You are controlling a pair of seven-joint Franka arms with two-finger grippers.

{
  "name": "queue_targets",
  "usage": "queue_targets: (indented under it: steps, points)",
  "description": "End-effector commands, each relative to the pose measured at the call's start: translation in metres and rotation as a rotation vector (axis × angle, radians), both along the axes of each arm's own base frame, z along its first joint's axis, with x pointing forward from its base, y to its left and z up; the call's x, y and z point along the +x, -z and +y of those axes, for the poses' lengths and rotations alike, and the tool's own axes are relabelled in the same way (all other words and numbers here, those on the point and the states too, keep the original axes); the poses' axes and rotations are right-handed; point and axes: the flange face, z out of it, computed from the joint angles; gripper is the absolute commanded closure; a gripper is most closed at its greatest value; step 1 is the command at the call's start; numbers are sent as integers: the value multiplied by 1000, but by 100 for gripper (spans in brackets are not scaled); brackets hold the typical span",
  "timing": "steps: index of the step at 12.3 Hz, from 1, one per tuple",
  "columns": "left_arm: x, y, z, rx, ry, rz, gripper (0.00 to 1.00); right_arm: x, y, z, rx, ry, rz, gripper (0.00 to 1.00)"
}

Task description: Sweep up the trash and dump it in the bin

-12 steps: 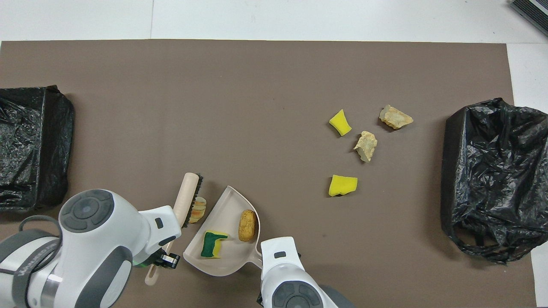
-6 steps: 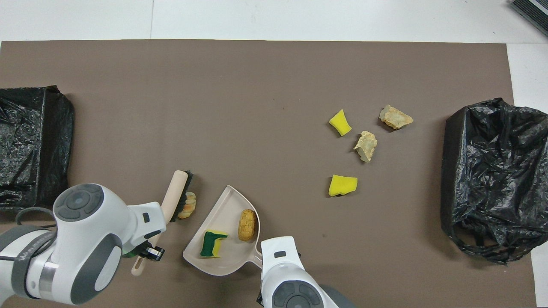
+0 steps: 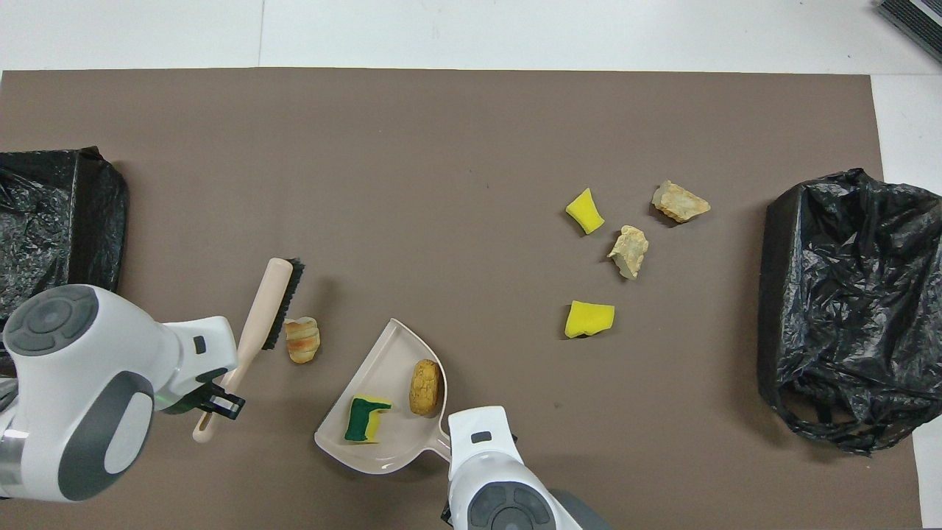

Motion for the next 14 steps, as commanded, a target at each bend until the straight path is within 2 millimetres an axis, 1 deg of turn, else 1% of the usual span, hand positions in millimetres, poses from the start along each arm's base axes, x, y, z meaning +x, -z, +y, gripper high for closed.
queue_targets:
  steps: [1,2,4,6,8,10,12,13,14]
  points:
    - [22,30,37,62,52,-5,100,7,-2,1,23,9,-2,100]
    - [19,40,39,70,56,14,100,7,-2,1,22,8,-3,100]
    - [10,48,31,74,76,42,100,6,-1,1,21,8,0,100]
    - [-6,54,-5,94,129,72,100,6,-1,1,21,10,0,100]
    - [-34,63,-55,143,126,97,100,6,-1,1,20,11,-1,100]
    - [-59,58,-98,113,88,149,100,6,-1,1,20,13,0,100]
    - [-80,51,-128,129,89,189,100,6,-1,1,20,13,0,100]
    - [-86,44,-141,114,76,217,100,6,-1,1,20,14,0,100]
    - [-93,40,-150,119,72,243,100,6,-1,1,20,14,-2,100]
